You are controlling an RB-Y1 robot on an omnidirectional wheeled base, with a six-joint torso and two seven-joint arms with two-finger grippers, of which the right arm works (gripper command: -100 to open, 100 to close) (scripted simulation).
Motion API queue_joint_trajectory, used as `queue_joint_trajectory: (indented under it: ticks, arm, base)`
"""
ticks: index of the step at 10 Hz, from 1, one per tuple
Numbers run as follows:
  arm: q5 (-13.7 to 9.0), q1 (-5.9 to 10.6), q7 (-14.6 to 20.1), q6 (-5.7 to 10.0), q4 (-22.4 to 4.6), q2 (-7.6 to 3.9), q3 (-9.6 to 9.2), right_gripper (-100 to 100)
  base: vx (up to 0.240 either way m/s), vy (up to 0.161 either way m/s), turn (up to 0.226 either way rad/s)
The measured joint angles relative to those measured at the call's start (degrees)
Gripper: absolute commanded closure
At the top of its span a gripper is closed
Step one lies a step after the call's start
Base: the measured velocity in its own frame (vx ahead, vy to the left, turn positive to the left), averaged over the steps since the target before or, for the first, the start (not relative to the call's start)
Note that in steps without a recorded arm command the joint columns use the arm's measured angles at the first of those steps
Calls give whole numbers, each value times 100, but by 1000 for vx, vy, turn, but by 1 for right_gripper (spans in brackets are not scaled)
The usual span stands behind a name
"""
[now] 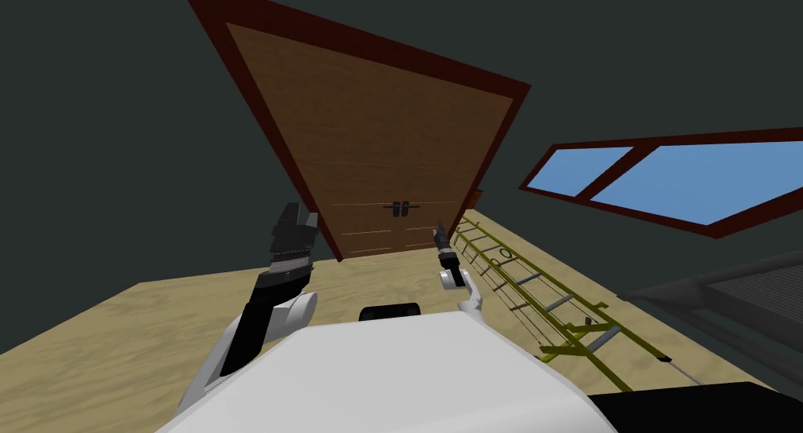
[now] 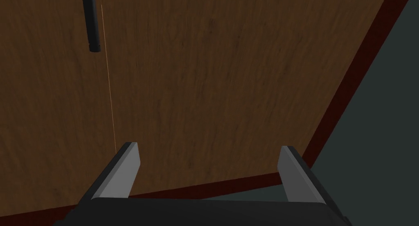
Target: Pull the door open
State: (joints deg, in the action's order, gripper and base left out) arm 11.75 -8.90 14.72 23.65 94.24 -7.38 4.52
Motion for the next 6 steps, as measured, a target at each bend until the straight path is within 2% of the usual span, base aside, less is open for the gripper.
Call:
queue_joint_trajectory:
  ticks: [4, 6]
  arm:
    - [136, 273, 200, -94, -568, -20, 108, -100]
    - [175, 360, 353, -150, -795, -107, 171, -100]
  base:
    - [115, 10, 90]
    - [104, 9, 80]
